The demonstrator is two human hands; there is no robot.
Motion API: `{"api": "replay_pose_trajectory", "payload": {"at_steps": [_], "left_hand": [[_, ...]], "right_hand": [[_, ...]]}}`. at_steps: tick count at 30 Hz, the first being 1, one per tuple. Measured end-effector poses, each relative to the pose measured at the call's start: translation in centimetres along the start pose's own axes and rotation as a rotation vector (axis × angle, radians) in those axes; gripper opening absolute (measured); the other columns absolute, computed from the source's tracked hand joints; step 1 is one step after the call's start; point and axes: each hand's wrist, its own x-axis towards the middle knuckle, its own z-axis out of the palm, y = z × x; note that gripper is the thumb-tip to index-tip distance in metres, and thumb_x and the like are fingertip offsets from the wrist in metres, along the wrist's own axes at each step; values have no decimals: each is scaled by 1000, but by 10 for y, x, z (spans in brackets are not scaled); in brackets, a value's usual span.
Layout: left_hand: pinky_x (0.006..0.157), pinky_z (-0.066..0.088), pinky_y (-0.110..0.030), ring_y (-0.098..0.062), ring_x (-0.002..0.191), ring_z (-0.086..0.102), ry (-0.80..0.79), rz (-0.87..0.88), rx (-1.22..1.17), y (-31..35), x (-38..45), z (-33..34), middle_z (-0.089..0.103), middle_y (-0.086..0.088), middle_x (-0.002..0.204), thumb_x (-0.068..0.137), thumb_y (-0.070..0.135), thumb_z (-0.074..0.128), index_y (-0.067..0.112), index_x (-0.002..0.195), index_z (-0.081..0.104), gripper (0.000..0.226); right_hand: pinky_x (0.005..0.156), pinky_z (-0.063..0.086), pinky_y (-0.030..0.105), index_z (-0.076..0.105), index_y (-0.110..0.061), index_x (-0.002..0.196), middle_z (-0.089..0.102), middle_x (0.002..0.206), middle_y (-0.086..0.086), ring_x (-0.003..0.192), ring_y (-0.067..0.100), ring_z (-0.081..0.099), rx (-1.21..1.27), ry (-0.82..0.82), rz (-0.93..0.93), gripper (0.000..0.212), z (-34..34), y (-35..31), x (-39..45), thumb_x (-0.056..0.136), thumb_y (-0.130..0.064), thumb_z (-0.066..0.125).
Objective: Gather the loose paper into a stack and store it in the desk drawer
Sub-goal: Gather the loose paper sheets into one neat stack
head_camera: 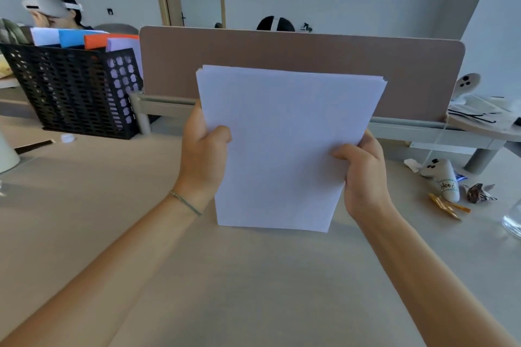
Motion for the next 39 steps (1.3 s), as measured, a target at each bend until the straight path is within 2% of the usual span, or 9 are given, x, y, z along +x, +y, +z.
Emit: {"api": "replay_pose_trajectory", "payload": {"at_steps": [3, 6, 9, 15, 20, 27, 29, 33, 39], "left_hand": [[62, 48, -19, -9, 73, 60, 72, -27, -22, 5, 12, 8, 64, 1, 88, 73, -12, 40, 1, 109, 61, 44], [68, 47, -31, -16, 79, 59, 96, -100, -18, -1, 12, 2, 63, -4, 92, 70, -6, 45, 0, 110, 60, 44], [67, 51, -24, -10, 75, 64, 50, -195, 37, -21, -11, -4, 68, 2, 87, 70, -7, 48, 11, 101, 65, 39], [88, 60, -36, -20, 107, 72, -222, -115, 34, 26, 19, -37, 74, -3, 118, 75, -8, 70, 10, 124, 63, 52], [77, 61, -23, -19, 99, 76, -679, -166, 344, 85, 37, -58, 79, -5, 111, 77, 5, 71, 16, 118, 70, 42], [90, 59, -45, -20, 99, 76, -259, -86, 249, 22, 9, -33, 79, -1, 108, 85, -3, 72, 16, 104, 74, 26], [88, 60, -46, -21, 95, 77, -156, -124, 176, -1, 1, -50, 81, 2, 102, 84, -3, 72, 19, 97, 75, 26], [74, 59, -31, -14, 86, 76, -40, -169, 33, -29, -14, -50, 80, 7, 92, 85, -6, 69, 16, 97, 73, 25], [70, 55, -23, -12, 83, 70, -59, -104, -1, -55, -18, -43, 74, 3, 90, 77, -1, 56, 10, 97, 67, 26]], "right_hand": [[70, 38, 33, 62, -18, 82, 62, 83, -1, 79, 22, 51, 31, 31, -10, 31, 8, -5, 2, 70, 4, 45], [76, 46, 36, 68, -14, 97, 72, 95, 2, 85, 24, 63, 3, -19, 3, 33, 2, -2, 3, 74, 4, 53], [82, 55, 37, 69, -11, 115, 79, 108, 1, 96, 23, 74, -67, -84, 6, 34, -6, 17, -10, 85, 5, 65], [86, 61, 40, 71, -28, 108, 81, 100, -12, 95, 14, 77, -349, -238, -226, 40, -15, -31, 18, 81, 1, 69], [84, 60, 38, 74, -20, 105, 79, 99, -2, 90, 14, 74, -913, -437, -395, 32, -1, -110, 39, 78, -4, 72], [69, 54, 38, 77, -19, 88, 73, 78, 2, 75, 22, 69, -1378, -589, -284, 14, 2, -108, 52, 76, -20, 82], [69, 55, 36, 78, -15, 84, 75, 77, 6, 75, 28, 70, -1261, -490, -125, 12, -36, -92, 58, 74, -13, 84], [94, 54, 43, 79, -10, 98, 81, 102, 8, 93, 25, 76, -151, -271, 175, 26, -68, -27, 38, 74, 0, 73], [78, 46, 36, 71, -12, 82, 76, 82, -2, 79, 18, 69, -76, -61, 104, 37, -64, 20, 16, 81, 20, 53]]}}
